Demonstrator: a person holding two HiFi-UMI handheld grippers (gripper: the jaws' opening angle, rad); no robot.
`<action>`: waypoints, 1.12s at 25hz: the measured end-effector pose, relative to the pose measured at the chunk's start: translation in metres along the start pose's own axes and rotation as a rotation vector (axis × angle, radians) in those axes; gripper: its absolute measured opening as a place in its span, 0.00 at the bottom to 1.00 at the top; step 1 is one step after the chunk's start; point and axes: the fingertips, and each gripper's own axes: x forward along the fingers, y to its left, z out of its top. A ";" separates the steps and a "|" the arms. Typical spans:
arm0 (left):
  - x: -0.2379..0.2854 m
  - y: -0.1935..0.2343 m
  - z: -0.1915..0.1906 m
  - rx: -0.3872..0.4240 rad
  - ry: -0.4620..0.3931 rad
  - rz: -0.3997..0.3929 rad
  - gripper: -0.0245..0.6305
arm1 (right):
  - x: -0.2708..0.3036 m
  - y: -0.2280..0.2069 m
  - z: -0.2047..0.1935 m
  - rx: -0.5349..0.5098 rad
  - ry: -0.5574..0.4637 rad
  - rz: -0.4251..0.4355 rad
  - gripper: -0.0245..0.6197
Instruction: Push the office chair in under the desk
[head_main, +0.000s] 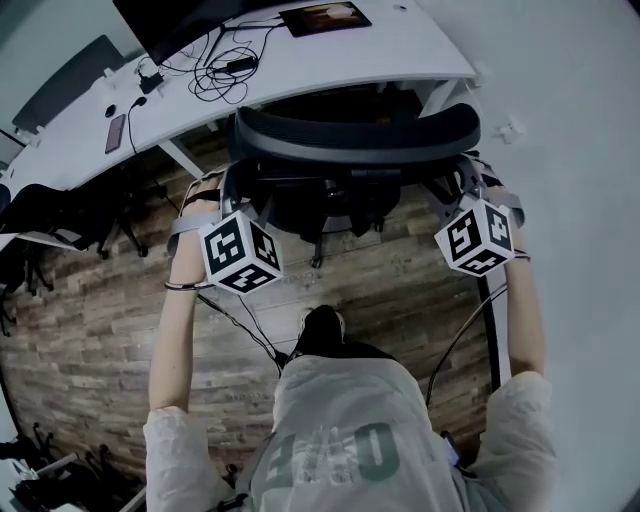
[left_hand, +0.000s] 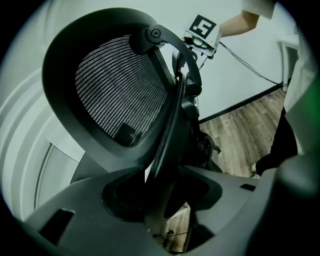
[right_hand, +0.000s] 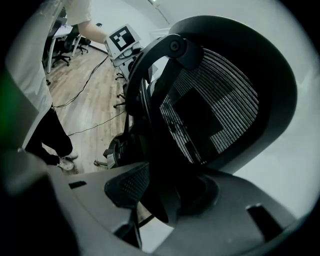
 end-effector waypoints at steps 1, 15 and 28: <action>0.008 0.008 -0.002 -0.001 0.002 0.000 0.37 | 0.009 -0.007 0.001 0.000 -0.004 0.002 0.30; 0.110 0.110 -0.032 -0.016 0.024 0.026 0.37 | 0.132 -0.097 0.020 -0.018 -0.041 0.029 0.29; 0.178 0.182 -0.053 -0.036 0.054 0.054 0.37 | 0.222 -0.165 0.035 -0.028 -0.042 0.033 0.29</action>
